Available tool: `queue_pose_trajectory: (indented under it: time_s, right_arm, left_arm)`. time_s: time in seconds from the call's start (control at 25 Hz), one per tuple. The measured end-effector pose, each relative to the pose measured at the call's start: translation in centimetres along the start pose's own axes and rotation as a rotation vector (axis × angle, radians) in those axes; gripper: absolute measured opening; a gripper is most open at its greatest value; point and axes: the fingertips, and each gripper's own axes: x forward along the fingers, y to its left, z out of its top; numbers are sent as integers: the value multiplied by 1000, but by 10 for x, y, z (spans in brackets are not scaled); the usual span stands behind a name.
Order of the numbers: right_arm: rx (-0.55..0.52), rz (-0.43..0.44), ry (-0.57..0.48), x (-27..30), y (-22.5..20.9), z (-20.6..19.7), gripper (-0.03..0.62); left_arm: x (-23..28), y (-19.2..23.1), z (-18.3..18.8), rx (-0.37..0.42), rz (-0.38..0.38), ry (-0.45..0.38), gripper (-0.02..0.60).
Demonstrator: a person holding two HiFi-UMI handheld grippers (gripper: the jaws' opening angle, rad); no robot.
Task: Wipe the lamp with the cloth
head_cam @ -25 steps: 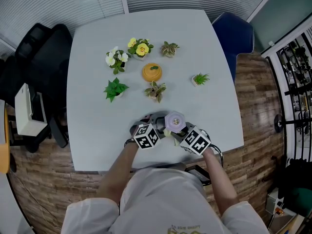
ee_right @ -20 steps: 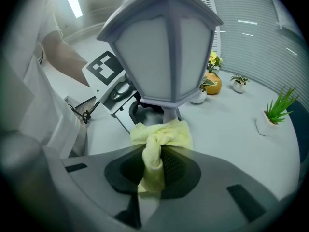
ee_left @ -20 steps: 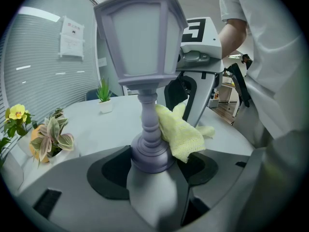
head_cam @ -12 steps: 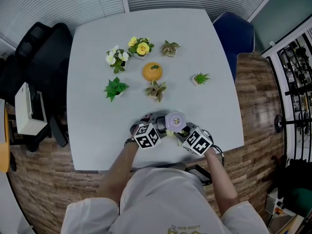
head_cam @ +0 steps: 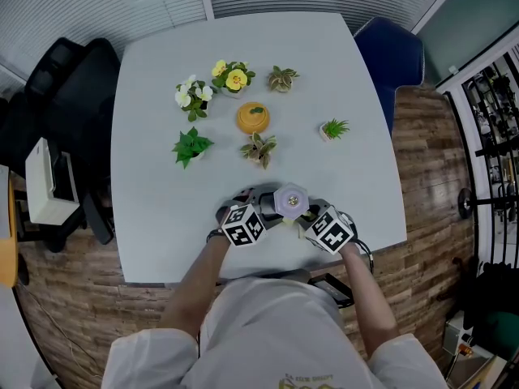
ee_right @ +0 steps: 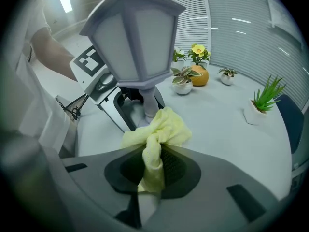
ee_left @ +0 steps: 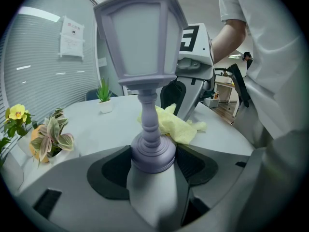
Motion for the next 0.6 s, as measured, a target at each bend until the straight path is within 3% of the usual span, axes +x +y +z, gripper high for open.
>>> queue_pose_trajectory:
  time_s: [0.6]
  right_arm:
    - [63,-118,-14,3,-42,15,64]
  left_arm:
    - [-1,0,1,3,2,0,304]
